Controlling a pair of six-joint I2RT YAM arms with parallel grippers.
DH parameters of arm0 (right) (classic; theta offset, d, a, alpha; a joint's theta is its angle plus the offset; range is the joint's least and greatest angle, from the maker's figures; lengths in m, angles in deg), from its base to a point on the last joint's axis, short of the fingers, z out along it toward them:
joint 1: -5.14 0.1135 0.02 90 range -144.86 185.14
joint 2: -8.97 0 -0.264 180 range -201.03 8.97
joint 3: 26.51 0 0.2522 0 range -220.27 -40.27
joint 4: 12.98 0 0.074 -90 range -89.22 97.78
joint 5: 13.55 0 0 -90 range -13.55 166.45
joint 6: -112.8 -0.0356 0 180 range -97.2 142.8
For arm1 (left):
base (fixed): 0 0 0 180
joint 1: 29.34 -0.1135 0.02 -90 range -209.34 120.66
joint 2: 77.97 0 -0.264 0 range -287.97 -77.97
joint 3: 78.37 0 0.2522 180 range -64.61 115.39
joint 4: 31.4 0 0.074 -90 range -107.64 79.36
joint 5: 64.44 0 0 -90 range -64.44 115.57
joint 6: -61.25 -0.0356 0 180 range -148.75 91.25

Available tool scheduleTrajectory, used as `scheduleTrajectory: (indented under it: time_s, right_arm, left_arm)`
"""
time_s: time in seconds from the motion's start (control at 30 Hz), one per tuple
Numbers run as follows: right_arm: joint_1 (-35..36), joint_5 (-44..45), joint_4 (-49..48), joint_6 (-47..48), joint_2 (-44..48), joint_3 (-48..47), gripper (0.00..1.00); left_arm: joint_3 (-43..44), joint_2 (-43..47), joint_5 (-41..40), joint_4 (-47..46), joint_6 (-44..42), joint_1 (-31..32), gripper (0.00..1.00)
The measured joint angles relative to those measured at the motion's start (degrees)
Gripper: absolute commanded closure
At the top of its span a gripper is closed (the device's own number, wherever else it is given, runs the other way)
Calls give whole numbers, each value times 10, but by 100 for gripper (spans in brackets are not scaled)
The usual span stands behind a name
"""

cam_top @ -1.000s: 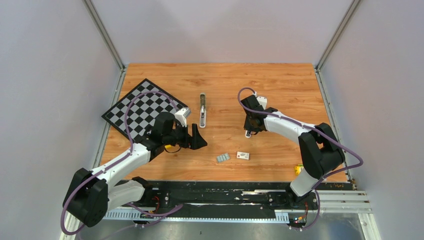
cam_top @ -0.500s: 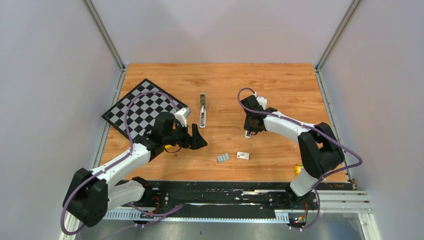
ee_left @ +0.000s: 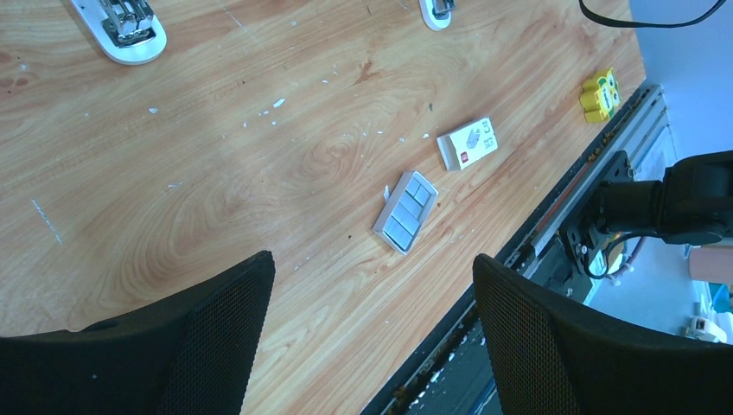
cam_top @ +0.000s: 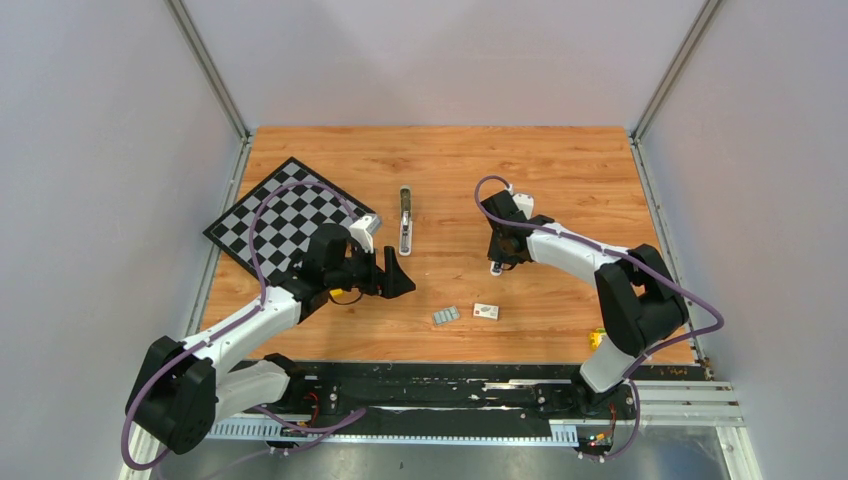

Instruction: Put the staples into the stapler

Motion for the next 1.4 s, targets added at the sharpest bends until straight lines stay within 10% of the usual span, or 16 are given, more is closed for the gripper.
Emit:
scheduleTrajectory:
  time_s: [1.4]
  right_arm:
    - [-50, -52, 17, 114, 56, -47, 55]
  left_arm:
    - [51, -39, -54, 7, -1, 58, 9]
